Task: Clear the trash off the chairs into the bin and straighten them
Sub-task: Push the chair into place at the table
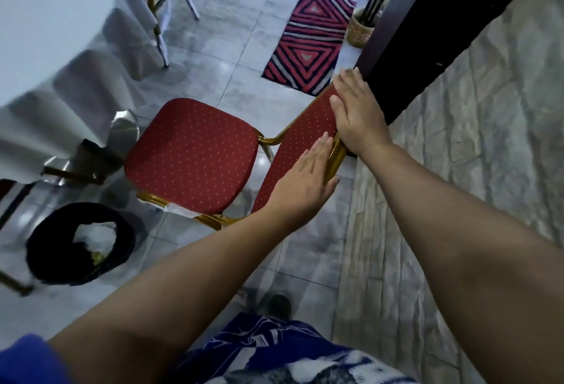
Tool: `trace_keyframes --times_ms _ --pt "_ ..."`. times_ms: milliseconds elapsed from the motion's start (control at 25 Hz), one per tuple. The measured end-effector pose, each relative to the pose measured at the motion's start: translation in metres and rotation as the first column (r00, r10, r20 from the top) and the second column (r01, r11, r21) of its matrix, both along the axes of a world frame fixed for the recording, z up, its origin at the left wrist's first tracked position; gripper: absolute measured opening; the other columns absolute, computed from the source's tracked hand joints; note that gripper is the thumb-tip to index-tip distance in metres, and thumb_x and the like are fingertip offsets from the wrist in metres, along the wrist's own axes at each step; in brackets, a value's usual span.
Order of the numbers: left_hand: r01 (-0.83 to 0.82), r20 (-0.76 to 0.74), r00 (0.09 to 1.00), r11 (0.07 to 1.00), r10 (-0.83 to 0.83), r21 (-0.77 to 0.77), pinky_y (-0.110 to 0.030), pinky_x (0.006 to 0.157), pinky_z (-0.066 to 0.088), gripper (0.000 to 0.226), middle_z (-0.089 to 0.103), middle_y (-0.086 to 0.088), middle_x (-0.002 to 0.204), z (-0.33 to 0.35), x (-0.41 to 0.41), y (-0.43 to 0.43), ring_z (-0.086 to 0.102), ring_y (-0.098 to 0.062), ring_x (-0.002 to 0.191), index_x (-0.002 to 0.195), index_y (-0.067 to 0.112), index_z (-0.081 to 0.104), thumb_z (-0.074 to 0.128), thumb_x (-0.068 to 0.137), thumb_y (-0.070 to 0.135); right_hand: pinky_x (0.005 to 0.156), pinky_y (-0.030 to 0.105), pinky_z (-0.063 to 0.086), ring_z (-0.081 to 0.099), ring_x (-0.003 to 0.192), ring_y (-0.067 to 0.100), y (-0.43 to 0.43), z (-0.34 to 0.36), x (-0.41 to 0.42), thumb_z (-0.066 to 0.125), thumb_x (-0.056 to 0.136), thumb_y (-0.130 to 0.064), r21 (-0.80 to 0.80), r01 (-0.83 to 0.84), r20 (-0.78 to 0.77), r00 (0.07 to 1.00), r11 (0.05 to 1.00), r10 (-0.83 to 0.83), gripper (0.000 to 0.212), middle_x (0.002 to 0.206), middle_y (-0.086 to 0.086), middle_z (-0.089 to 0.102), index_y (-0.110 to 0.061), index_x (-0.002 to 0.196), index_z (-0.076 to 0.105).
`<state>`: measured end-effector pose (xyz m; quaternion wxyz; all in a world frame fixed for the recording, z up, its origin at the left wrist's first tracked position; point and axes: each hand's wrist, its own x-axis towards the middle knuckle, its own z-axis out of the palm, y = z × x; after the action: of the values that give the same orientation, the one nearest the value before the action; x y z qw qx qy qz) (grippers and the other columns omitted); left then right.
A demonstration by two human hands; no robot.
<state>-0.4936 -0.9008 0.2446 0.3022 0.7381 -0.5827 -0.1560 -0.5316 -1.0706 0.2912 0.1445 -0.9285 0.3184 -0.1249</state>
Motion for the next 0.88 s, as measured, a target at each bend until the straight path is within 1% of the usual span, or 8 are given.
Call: trace_keyframes --times_ms 120,200,240,440,560,720,840,880 --pt "-0.033 0.034 0.999 0.999 0.033 -0.001 -0.017 0.115 -0.001 0.067 0.007 -0.003 0.162 0.000 0.033 0.003 0.002 -0.003 0.145 0.154 0.012 0.005 0.036 0.101 0.040 0.124 0.040 0.009 0.012 0.152 0.024 0.003 0.000 0.034 0.028 0.105 -0.031 0.022 -0.009 0.022 1.000 1.000 0.008 0.052 0.161 0.008 0.025 -0.010 0.152 0.031" --pt "-0.032 0.046 0.998 0.999 0.032 0.000 -0.015 0.113 -0.002 0.067 0.007 -0.002 0.162 0.000 0.057 0.005 -0.001 0.003 0.140 0.154 0.013 0.005 0.036 0.101 0.041 0.124 0.038 0.008 0.011 0.152 0.022 0.006 0.001 0.059 0.029 0.105 -0.031 0.035 -0.009 0.035 0.999 0.999 0.008 0.051 0.161 0.006 0.025 -0.012 0.152 0.032" --pt "-0.029 0.046 0.999 1.000 0.029 0.003 -0.016 0.113 -0.001 0.067 0.007 -0.001 0.162 0.000 0.068 0.006 -0.001 0.004 0.140 0.154 0.014 0.004 0.036 0.101 0.042 0.124 0.038 0.007 0.011 0.152 0.022 0.006 0.001 0.071 0.029 0.105 -0.031 0.041 -0.011 0.038 0.999 0.999 0.009 0.051 0.162 0.005 0.025 -0.012 0.152 0.032" --pt "-0.054 0.078 0.996 0.998 0.053 0.016 -0.019 0.111 0.009 0.069 0.009 0.001 0.162 0.005 0.131 0.016 0.005 0.003 0.138 0.154 0.016 0.005 0.038 0.100 0.044 0.124 0.035 0.006 0.009 0.152 0.019 0.015 0.002 0.134 0.029 0.105 -0.032 0.050 -0.025 0.033 0.999 0.998 0.024 0.050 0.162 0.002 0.023 -0.015 0.153 0.031" --pt "-0.057 0.099 0.994 0.998 0.054 0.028 -0.022 0.110 0.012 0.070 0.010 0.001 0.162 0.007 0.168 0.022 0.008 0.000 0.139 0.154 0.018 0.004 0.038 0.099 0.046 0.124 0.035 0.006 0.008 0.152 0.018 0.021 0.001 0.170 0.028 0.105 -0.032 0.055 -0.035 0.016 0.999 0.998 0.034 0.050 0.163 0.002 0.021 -0.015 0.153 0.030" --pt "-0.043 0.146 0.988 0.999 0.042 0.005 -0.023 0.112 0.016 0.071 0.015 -0.002 0.161 0.007 0.211 0.028 0.019 -0.012 0.145 0.154 0.016 0.007 0.040 0.099 0.045 0.123 0.036 0.006 0.008 0.152 0.019 0.026 0.001 0.211 0.027 0.105 -0.031 0.055 -0.034 0.002 0.999 0.998 0.034 0.051 0.163 0.002 0.022 -0.014 0.153 0.030" --pt "-0.063 0.176 0.982 0.998 0.063 -0.007 -0.022 0.110 0.018 0.071 0.017 -0.001 0.161 0.005 0.240 0.031 0.023 -0.013 0.144 0.154 0.017 0.006 0.039 0.099 0.046 0.123 0.038 0.008 0.010 0.152 0.020 0.028 0.002 0.240 0.026 0.104 -0.031 0.051 -0.038 0.003 0.999 0.998 0.038 0.052 0.162 0.003 0.023 -0.013 0.153 0.029" --pt "-0.068 0.175 0.982 0.998 0.067 0.002 -0.023 0.110 0.020 0.071 0.016 0.000 0.161 0.004 0.248 0.031 0.023 -0.014 0.144 0.154 0.019 0.004 0.038 0.099 0.047 0.123 0.038 0.008 0.011 0.152 0.020 0.028 0.002 0.249 0.026 0.103 -0.031 0.054 -0.046 0.005 0.999 0.997 0.046 0.053 0.162 0.003 0.024 -0.013 0.153 0.028"
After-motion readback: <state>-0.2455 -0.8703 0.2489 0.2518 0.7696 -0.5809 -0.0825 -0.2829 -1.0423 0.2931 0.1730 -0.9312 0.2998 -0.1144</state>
